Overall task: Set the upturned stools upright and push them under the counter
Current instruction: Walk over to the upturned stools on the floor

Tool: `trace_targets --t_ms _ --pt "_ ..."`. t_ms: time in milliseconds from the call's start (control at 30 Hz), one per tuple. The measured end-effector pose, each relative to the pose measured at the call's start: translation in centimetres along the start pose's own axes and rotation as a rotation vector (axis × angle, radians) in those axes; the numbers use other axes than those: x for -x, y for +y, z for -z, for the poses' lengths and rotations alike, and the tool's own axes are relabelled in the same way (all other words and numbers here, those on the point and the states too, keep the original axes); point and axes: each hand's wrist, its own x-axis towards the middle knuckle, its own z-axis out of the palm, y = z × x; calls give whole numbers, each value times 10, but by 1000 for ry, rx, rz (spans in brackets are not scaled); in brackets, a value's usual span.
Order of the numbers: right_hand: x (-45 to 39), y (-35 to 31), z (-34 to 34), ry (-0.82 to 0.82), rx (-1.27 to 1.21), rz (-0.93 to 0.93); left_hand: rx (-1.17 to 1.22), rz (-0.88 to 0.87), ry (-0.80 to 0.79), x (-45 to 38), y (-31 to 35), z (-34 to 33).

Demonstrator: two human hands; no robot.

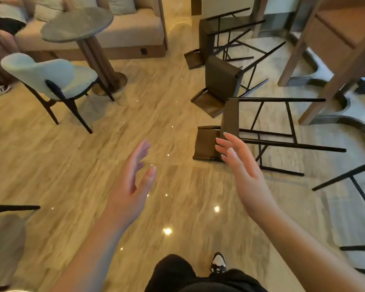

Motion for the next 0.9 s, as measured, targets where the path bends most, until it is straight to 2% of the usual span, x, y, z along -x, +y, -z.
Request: trace_targets --t_ms 200,367,633,900 --pt "-121 23 -34 38 -4 -65 23 53 13 -126 -54 20" --pt "-240 46 -86 82 13 -70 9 2 -2 -249 -107 60" --pt "-412 27 -161 151 -44 -28 -20 -43 -153 -427 -132 147" --pt "-535 42 -157 269 -39 -31 -67 -127 -348 -593 -148 135"
